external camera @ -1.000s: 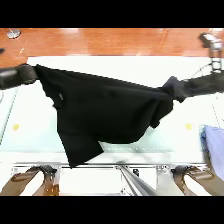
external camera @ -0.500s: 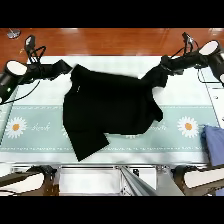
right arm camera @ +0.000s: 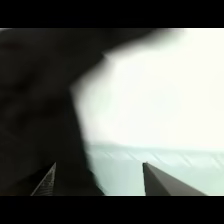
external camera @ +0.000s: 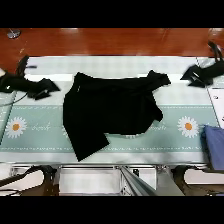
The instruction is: Fold the shirts.
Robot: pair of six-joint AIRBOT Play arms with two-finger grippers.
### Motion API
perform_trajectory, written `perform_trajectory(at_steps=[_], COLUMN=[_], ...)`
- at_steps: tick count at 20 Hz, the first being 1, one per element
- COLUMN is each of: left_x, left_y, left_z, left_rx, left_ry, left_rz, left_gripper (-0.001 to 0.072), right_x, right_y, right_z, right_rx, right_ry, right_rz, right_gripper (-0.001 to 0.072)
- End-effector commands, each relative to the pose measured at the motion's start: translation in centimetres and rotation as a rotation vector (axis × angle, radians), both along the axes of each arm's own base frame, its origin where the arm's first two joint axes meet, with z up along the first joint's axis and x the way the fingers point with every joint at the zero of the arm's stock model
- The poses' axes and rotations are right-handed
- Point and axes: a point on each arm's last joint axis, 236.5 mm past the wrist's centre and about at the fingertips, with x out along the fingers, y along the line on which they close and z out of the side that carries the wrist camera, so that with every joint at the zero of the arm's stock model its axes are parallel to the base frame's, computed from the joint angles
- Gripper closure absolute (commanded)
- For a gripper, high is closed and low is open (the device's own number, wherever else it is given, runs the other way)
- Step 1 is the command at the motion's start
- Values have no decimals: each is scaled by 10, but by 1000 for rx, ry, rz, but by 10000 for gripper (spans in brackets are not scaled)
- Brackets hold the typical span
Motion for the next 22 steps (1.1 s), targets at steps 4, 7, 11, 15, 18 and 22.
perform_trajectory(at_steps=[4, 7, 11, 15, 18, 22], left_x=[-111, -119, -98, -96, -98, -98], left_y=[-13, -41, -64, -79, -83, -83], left_z=[-56, -77, -82, -90, -91, -90], left_rx=[-148, -248, -284, -238, -239, -242], left_ry=[181, 165, 34, 21, 26, 26], left_rz=[132, 160, 178, 131, 112, 110], left_gripper=[6, 6, 6, 58, 674, 675], right_x=[-99, -122, -142, -144, -132, -119], right_y=[46, 65, 77, 91, 94, 100], right_z=[-52, -67, -83, -91, -95, -105], right_rx=[197, 248, 261, 209, 176, 156], right_ry=[-39, -12, 51, 73, 42, 40], right_rz=[-81, -83, -61, -12, -26, -20], right_gripper=[88, 88, 88, 88, 88, 88])
